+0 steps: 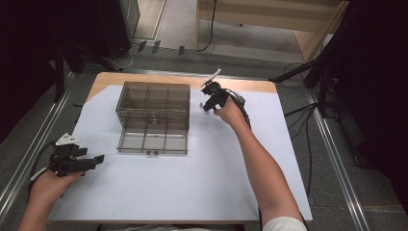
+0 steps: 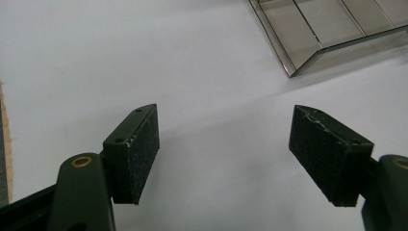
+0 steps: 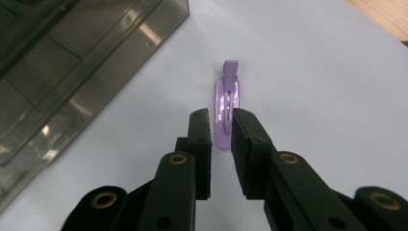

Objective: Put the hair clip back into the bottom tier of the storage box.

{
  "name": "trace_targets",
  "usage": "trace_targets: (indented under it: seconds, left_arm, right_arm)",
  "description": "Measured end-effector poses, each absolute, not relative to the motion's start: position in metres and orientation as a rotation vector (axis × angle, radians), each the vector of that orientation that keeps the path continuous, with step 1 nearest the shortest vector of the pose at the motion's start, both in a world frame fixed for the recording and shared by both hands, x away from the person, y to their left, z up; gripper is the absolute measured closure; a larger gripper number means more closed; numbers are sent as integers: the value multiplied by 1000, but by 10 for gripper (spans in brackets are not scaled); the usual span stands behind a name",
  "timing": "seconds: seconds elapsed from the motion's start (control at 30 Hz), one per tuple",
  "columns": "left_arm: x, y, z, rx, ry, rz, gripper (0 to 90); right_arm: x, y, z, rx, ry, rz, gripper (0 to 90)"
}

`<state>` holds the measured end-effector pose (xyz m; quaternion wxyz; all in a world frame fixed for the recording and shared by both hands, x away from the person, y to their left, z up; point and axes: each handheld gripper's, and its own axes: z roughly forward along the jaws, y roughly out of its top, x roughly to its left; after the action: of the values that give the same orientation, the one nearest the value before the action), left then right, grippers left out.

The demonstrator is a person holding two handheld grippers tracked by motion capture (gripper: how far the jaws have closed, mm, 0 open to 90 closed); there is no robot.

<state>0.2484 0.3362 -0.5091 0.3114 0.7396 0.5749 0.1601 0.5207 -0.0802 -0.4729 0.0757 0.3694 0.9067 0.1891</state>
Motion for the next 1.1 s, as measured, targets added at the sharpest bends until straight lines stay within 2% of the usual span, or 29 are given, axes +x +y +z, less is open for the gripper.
trace_targets:
  seconds: [0.33, 0.6, 1.1]
  left_arm:
    - [248, 340, -509, 1933, 1521, 418, 273]
    - [247, 342, -508, 1930, 1521, 419, 273]
    - [249, 340, -508, 1913, 1519, 397, 272]
  right_arm:
    - [537, -70, -475, 1147, 2779, 457, 708]
    - [545, -64, -480, 1153, 2806, 382, 682]
    - [545, -63, -485, 1193, 2777, 367, 722]
